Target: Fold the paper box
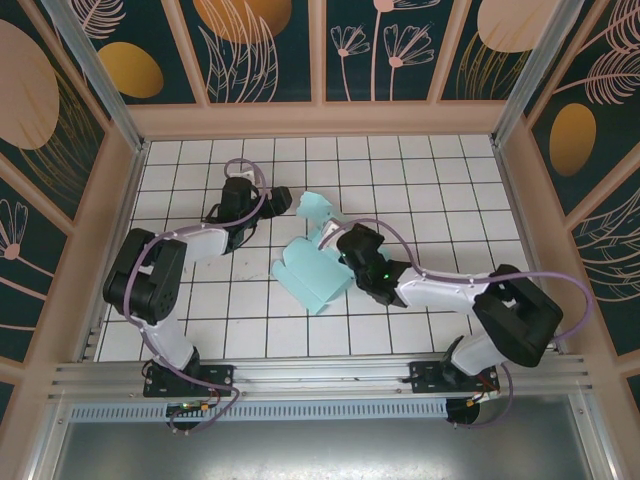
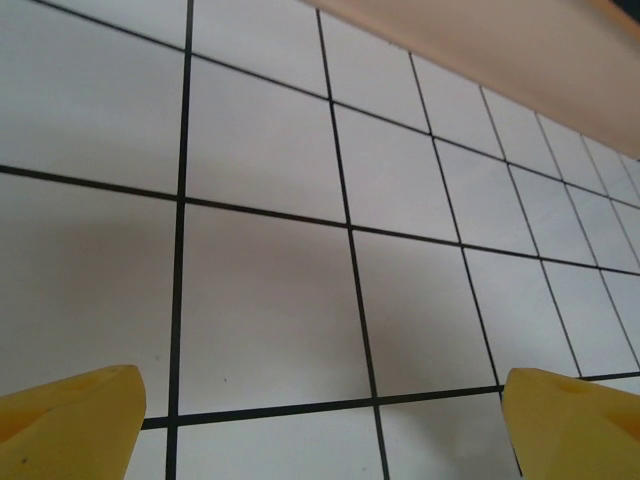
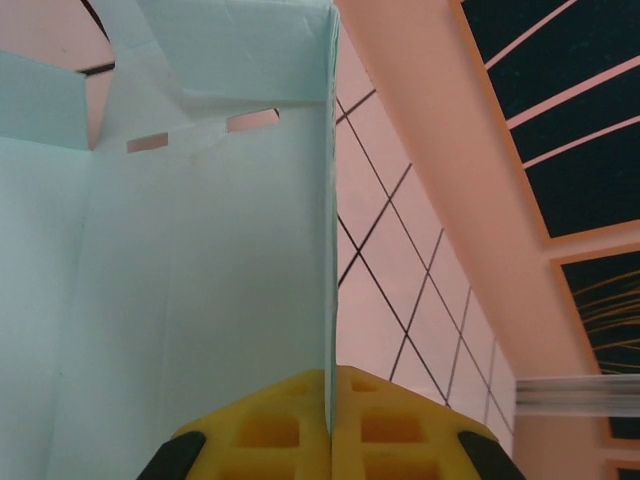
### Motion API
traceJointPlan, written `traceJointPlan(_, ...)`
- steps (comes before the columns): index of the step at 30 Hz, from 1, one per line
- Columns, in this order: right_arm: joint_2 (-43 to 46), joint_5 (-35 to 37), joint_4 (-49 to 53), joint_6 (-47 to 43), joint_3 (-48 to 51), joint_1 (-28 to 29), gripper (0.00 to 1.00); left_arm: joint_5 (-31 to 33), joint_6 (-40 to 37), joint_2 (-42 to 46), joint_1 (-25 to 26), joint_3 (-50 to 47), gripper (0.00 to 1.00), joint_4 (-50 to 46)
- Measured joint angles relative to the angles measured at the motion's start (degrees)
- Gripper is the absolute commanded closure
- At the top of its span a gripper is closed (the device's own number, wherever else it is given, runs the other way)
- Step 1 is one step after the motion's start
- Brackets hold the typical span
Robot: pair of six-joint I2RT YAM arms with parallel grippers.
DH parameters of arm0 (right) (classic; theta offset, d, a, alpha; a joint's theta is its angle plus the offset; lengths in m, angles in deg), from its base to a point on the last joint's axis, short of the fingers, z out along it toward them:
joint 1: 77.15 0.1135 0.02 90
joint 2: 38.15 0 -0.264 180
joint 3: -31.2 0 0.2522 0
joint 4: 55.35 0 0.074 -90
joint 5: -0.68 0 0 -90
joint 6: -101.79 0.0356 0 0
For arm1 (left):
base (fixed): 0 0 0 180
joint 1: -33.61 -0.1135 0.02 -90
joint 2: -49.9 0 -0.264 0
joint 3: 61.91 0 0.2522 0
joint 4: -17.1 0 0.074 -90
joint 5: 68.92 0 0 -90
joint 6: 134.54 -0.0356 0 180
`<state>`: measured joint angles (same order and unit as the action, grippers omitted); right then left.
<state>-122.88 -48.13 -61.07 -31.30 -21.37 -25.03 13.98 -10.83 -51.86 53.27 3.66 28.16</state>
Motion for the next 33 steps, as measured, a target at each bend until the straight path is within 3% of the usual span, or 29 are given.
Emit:
traceJointPlan(12, -6.01, 7.78, -11.19, -10.03, 2.38, 3.89, 1.00, -4.15, 0.00, -5.66, -0.26, 4.50, 0.10, -0.48)
traceJointPlan(17, -8.00, 9.99, -14.93, -13.81, 2.95, 4.66, 1.00, -7.96, 0.00, -8.26, -0.28, 7.39, 0.17, -0.37)
traceJointPlan(24, -9.09, 10.47, -15.69, -15.10, 2.91, 5.05, 1.00, -14.84, -0.37, -13.16, -0.28, 11.06, 0.31, -0.24)
traceJointPlan(33, -9.09, 10.36, -13.51, -13.84, 1.68, 5.31, 1.00, -23.65, -3.48, -14.91, -0.28, 11.08, 0.31, -1.33)
